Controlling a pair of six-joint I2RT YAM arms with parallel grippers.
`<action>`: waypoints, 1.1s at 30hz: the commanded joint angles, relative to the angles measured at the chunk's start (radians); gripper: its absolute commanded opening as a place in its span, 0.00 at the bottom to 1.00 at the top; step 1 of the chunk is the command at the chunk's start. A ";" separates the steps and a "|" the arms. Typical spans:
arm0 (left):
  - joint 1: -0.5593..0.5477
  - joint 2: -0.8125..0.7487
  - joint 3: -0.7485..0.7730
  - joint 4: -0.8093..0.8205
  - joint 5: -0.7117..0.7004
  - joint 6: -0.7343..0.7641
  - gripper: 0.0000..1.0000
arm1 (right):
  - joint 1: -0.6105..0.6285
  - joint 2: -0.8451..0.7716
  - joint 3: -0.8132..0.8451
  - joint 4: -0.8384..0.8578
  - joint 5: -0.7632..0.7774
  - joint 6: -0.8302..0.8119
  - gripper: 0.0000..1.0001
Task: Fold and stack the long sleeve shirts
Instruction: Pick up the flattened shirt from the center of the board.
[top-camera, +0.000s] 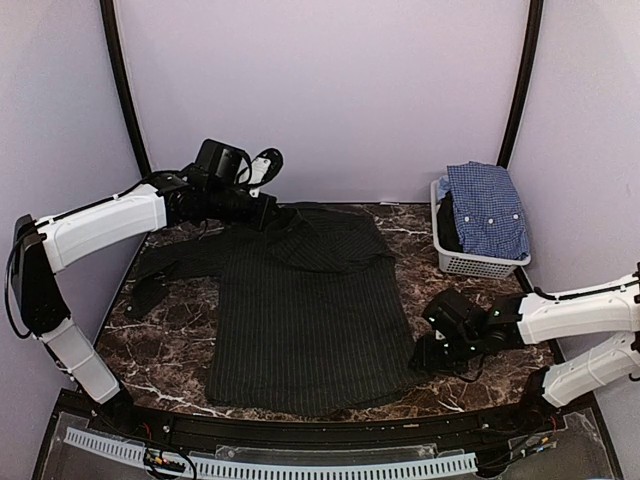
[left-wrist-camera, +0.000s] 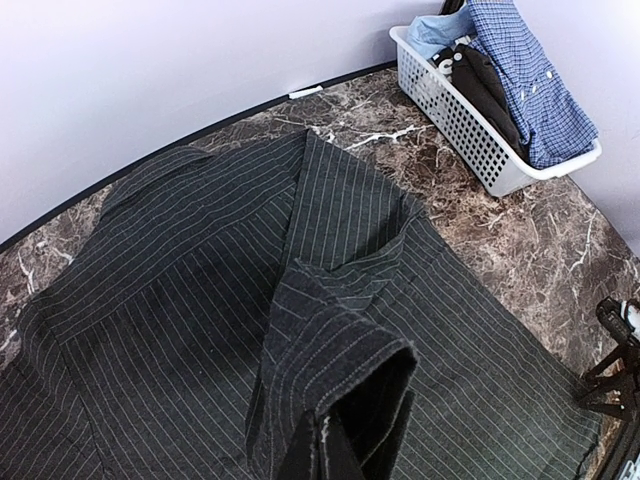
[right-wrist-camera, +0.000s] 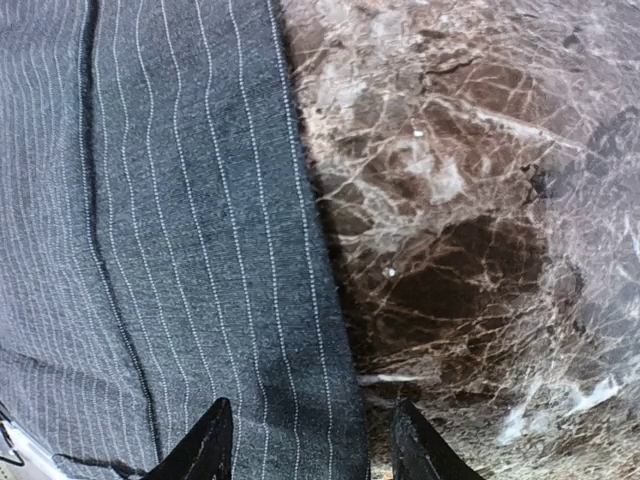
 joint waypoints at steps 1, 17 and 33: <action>0.005 -0.043 -0.013 -0.006 0.008 0.001 0.00 | 0.012 -0.037 -0.046 -0.017 -0.003 0.053 0.51; 0.005 -0.054 -0.005 0.012 -0.025 -0.005 0.00 | 0.031 -0.117 -0.048 -0.062 -0.075 0.069 0.30; 0.005 -0.108 -0.011 0.074 -0.344 -0.018 0.00 | 0.041 -0.065 0.188 -0.142 0.062 -0.055 0.00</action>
